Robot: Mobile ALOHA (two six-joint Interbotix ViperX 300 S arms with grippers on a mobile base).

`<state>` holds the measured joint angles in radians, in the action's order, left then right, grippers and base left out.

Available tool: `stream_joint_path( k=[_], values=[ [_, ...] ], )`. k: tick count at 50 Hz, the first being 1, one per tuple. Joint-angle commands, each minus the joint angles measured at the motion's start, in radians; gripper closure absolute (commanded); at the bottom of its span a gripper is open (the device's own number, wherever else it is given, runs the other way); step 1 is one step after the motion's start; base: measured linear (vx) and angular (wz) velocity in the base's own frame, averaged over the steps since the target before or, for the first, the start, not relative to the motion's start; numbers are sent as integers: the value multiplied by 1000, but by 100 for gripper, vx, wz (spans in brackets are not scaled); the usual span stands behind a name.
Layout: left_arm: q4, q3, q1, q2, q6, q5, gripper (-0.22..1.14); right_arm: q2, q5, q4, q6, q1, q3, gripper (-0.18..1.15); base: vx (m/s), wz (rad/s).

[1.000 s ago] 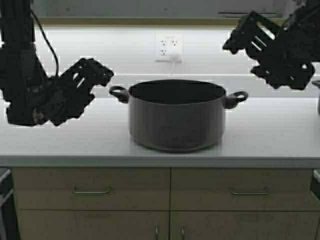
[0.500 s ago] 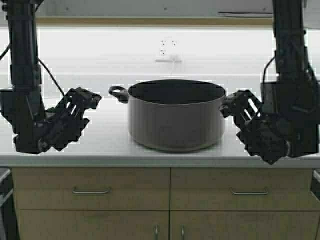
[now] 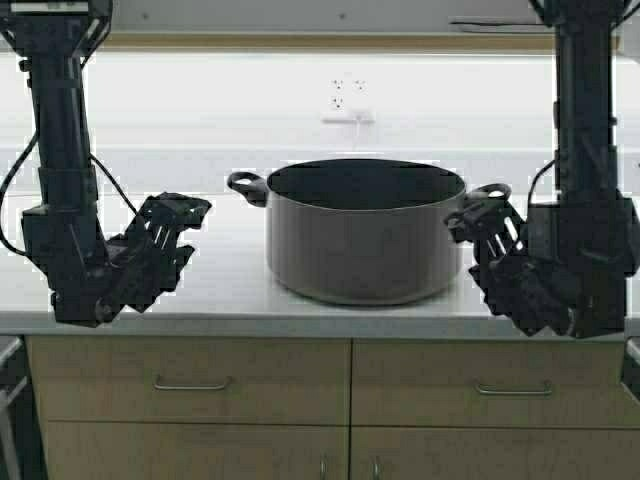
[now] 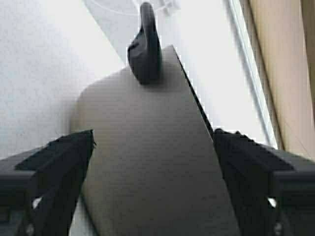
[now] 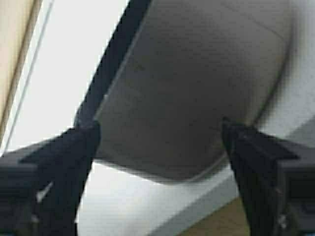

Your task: Open the cabinet, put the pot inside, then close it

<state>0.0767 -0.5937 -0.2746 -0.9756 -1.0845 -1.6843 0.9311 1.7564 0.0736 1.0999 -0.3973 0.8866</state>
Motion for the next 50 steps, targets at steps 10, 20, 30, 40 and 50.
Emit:
stream_joint_path(
  k=[10, 20, 30, 40, 50],
  values=[
    [-3, 23, 11, 20, 0, -3, -11, 40, 8, -3, 8, 5, -72, -7, 6, -1],
    [-5, 37, 18, 18, -3, -5, -11, 46, 9, -3, 9, 5, -89, -7, 7, -3],
    [-6, 40, 25, 20, -6, -5, -11, 43, 11, 2, 6, 5, -92, -7, 6, -4],
    [-8, 18, 28, 31, -8, -18, -11, 34, 25, 8, 5, 5, -86, -7, 4, -4],
    [-8, 14, 35, 44, -25, -34, -11, 2, 51, 15, -2, 5, -58, -7, 4, -6]
  ],
)
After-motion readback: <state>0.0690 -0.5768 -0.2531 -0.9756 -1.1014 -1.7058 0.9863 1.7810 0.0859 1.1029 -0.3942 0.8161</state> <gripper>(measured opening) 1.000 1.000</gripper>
